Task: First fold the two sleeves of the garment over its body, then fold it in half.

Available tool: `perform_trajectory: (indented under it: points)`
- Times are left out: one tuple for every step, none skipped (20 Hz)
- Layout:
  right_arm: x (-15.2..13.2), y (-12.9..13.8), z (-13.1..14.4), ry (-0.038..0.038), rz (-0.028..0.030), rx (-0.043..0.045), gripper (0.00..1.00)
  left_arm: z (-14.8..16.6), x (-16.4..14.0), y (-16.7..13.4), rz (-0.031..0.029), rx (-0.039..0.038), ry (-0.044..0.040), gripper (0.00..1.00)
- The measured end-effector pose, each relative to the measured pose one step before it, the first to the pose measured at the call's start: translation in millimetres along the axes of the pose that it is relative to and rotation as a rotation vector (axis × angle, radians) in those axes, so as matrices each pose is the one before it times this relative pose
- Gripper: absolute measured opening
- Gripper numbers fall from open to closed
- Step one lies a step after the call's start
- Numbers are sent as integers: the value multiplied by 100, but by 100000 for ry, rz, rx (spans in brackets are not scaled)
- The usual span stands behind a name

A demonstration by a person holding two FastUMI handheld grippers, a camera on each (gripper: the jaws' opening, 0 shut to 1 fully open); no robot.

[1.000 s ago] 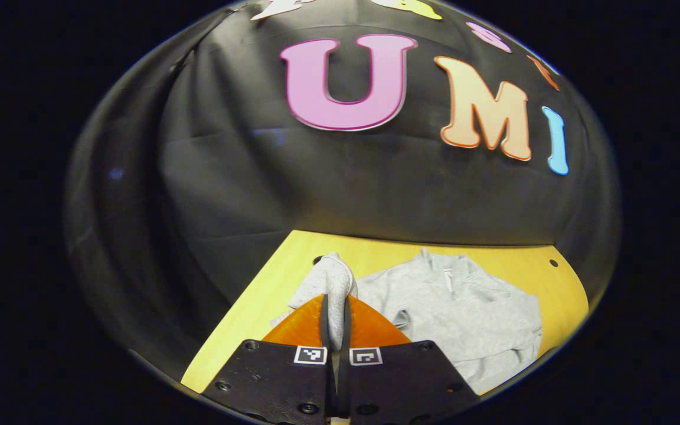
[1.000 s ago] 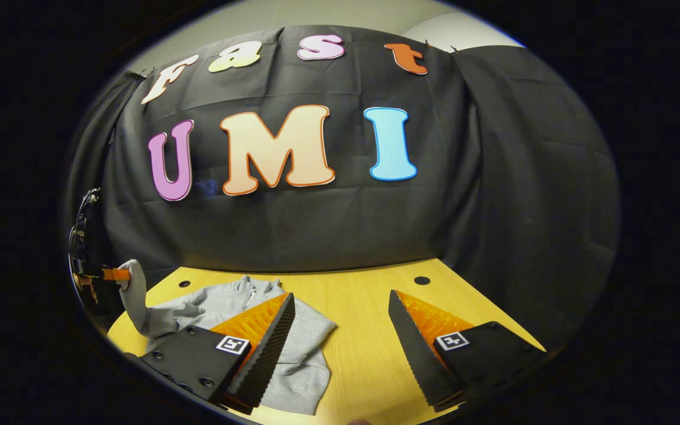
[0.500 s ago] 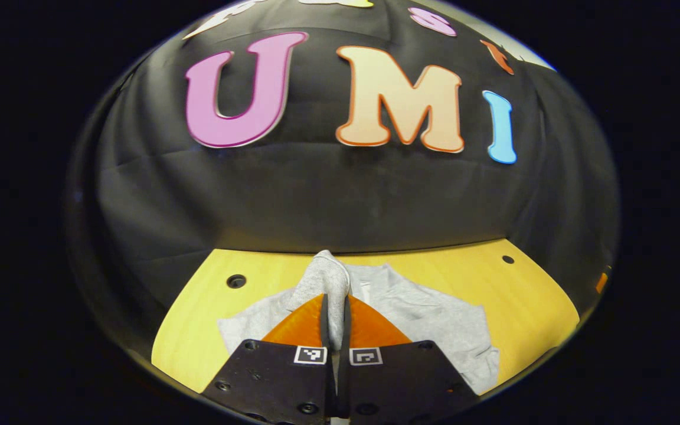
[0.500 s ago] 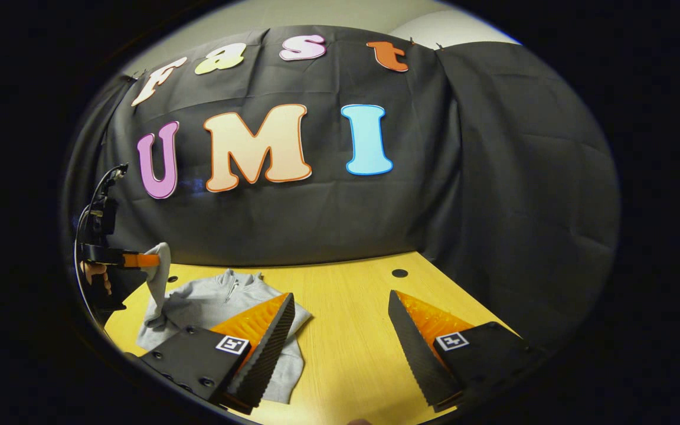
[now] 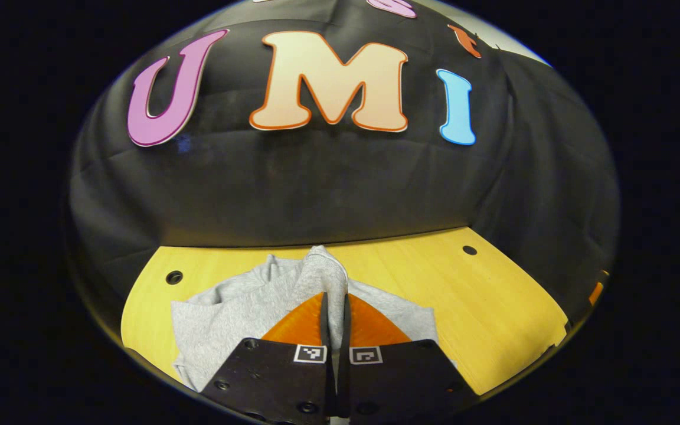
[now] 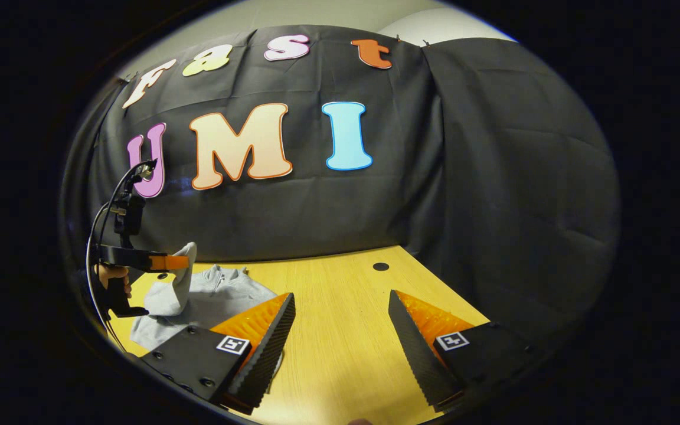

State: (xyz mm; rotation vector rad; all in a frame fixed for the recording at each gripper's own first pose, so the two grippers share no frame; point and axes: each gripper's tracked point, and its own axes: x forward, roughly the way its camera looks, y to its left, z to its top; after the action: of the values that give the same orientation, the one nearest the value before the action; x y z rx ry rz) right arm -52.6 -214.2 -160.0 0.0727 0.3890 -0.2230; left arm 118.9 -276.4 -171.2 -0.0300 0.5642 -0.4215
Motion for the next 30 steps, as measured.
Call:
perform_trajectory:
  points:
    - [-97,-243,-64,214,-132,-143,98,-266,438,-876,-1059,405,852,0]
    - [49,-125,-109,204,38,-119,98,-397,219,-787,-856,531,709,0]
    - [-72,-170,-73,119,-35,-102,98,-296,372,-711,-834,783,787,0]
    - [-72,-153,-78,220,114,-65,98,-596,301,-685,-283,1035,1183,0]
    - [-62,-120,-86,166,220,-52,98,-379,366,-517,-200,1076,856,0]
    - [-42,14,1,104,114,-103,98,-638,432,-503,-72,954,1432,0]
    - [40,8,-177,191,474,-60,98,-625,385,-362,-59,960,1497,0]
    - [11,85,-39,209,284,-110,98,-587,190,-401,-292,841,1249,0]
    - [-20,83,-128,188,545,-112,98,-422,222,-320,-399,475,533,1]
    - [12,202,-71,139,567,-129,98,-362,52,-152,-31,-86,158,2]
    - [74,108,-182,189,594,-81,98,-207,-32,-275,-1442,-1162,-501,7]
    - [83,409,-83,272,819,101,98,-71,-279,-198,-856,-1830,-877,13]
    - [-5,307,-212,231,827,64,98,254,-447,72,-767,-1073,-1186,39]
    - [118,427,-149,268,987,-59,98,275,-634,388,404,-102,-1180,43]
    - [147,502,-153,427,1109,-51,98,228,-496,793,1793,670,-1286,56]
    - [156,614,-213,274,1260,-93,99,141,-769,784,1637,317,-1267,72]
    - [168,672,-26,102,1200,-247,99,153,-666,788,1293,-171,-1203,89]
    - [196,603,-44,192,1048,-188,99,-15,-958,927,1645,-164,-976,97]
    - [322,719,-245,351,1430,42,99,16,-749,1080,2014,-227,-1341,97]
    - [244,656,-146,281,1134,69,99,-43,-844,1284,1748,-412,-1207,96]
    - [320,861,-119,465,1352,85,99,-157,-895,1250,1807,-392,-594,96]
    - [266,688,-233,415,1152,14,96,-256,-1060,1391,1841,-379,-623,96]
    - [273,779,-196,627,1182,-171,96,-153,-949,1413,1743,-74,-613,96]
    - [311,801,-233,570,1080,-369,99,-207,-799,1420,1739,423,-724,96]
    - [197,772,-232,436,1057,-482,99,-358,-792,1470,1765,1009,102,96]
    - [219,699,-339,444,982,-711,99,-496,-952,1528,1402,1032,129,96]
    - [245,632,-238,508,812,-866,99,-591,-732,1269,1307,686,579,96]
    - [226,526,-376,691,629,-839,99,-674,-801,1232,891,495,564,96]
    - [224,519,-338,829,542,-495,99,-731,-697,1168,926,401,509,96]
    - [186,511,-440,1090,607,-165,99,-868,-566,1085,1197,191,1103,96]
